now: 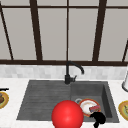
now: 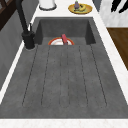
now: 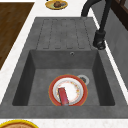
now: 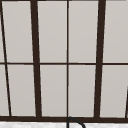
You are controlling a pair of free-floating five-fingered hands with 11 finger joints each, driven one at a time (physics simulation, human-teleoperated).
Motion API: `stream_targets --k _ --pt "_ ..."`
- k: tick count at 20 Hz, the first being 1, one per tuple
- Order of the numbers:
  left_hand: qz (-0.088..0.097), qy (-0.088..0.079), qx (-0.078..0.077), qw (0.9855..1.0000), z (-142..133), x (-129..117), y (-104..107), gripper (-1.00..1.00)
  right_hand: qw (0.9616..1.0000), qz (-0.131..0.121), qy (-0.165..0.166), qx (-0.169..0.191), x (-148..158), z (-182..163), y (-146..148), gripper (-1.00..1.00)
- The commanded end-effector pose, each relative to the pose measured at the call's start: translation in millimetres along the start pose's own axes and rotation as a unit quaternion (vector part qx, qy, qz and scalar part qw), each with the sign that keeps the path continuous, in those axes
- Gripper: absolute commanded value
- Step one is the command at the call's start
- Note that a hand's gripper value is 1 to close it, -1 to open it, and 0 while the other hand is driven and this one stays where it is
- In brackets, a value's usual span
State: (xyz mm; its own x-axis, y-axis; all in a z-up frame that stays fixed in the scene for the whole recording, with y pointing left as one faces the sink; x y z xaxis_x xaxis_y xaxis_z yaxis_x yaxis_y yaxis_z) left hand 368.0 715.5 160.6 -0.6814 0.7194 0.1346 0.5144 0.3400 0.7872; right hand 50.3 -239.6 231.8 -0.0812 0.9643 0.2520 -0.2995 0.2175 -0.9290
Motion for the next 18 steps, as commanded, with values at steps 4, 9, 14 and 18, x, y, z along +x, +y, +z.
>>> stream_targets --k 4,9,14,18 --pt "0.004 0.016 -0.008 0.9998 -32 -23 -7 -1.0 1.0 0.0 0.0 0.0 0 0 0 0.0" --pt "0.008 0.011 -0.016 0.9998 -54 -46 -19 -1.0 1.0 0.0 0.0 0.0 0 0 0 0.0" --pt "0.003 0.02 -0.017 0.9997 -73 -65 -28 -1.0 1.0 0.0 0.0 0.0 0 0 0 0.0" --pt "0.0 0.022 -0.018 0.9996 -90 -76 -39 -1.0 1.0 0.0 0.0 0.0 0 0 0 0.0"
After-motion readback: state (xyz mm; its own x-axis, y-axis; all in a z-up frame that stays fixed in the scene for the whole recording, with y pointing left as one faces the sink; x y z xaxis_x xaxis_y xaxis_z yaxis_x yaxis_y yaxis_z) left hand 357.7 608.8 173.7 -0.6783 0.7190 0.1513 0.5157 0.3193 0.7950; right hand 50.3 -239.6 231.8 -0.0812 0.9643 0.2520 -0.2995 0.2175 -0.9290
